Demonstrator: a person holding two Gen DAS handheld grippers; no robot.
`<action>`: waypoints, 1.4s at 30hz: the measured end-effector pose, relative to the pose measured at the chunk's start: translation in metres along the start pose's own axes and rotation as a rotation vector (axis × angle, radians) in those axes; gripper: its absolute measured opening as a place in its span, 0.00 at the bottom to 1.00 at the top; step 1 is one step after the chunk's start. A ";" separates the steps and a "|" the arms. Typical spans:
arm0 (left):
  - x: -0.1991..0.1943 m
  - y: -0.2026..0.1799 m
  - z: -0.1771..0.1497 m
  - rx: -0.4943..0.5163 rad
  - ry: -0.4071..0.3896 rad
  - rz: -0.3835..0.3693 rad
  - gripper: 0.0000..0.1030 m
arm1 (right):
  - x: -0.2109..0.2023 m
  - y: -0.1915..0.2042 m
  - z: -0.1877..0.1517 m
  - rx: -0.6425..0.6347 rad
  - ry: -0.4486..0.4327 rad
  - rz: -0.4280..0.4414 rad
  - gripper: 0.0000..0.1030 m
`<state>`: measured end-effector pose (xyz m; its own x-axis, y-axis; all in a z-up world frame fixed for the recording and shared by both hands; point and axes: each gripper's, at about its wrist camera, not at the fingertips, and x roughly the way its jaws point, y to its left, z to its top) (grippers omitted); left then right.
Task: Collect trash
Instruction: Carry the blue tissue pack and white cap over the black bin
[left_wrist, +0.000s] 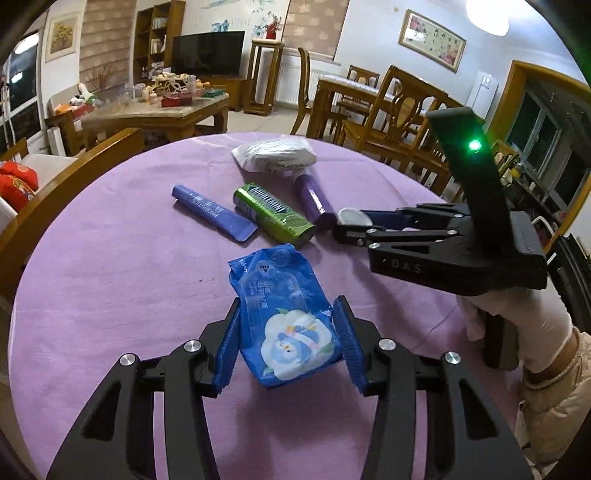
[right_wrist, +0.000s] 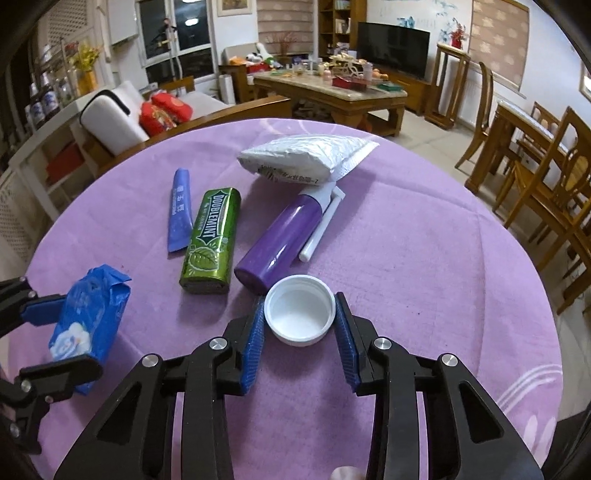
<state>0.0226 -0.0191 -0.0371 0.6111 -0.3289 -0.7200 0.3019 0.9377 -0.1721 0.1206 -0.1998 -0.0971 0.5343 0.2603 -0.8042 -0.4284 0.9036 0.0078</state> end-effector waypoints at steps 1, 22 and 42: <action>-0.001 -0.002 0.000 0.002 -0.007 -0.005 0.47 | -0.001 -0.002 -0.001 0.006 -0.002 0.007 0.35; -0.013 -0.147 0.028 0.194 -0.190 -0.258 0.47 | -0.229 -0.094 -0.117 0.298 -0.498 -0.062 0.35; 0.038 -0.346 0.026 0.445 -0.168 -0.492 0.47 | -0.351 -0.261 -0.322 0.666 -0.630 -0.377 0.35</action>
<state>-0.0398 -0.3589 0.0125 0.4204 -0.7515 -0.5084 0.8236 0.5512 -0.1337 -0.1901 -0.6367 -0.0081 0.9243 -0.1245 -0.3609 0.2428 0.9211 0.3042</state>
